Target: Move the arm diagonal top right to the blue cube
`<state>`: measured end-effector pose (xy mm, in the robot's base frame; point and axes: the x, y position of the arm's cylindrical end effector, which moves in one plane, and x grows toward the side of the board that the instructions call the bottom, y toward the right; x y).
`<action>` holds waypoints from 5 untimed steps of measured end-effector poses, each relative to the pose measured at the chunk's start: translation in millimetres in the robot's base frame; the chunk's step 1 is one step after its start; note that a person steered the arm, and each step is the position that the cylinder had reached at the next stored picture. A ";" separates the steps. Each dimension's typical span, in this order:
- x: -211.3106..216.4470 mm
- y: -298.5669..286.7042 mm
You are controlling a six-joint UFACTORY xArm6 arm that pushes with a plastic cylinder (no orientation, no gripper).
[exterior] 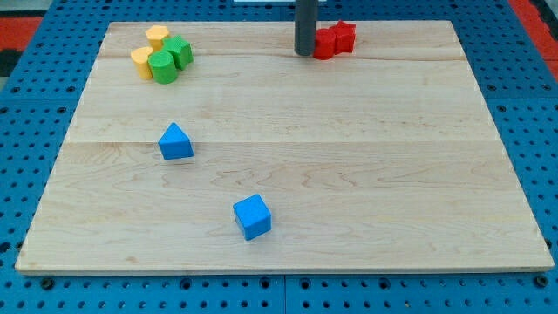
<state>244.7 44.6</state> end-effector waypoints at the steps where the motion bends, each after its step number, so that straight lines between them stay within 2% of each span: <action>1: -14.0 7.4; 2: -19.7 29.1; 3: -3.4 34.4; 5: 93.6 52.2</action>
<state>338.3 96.8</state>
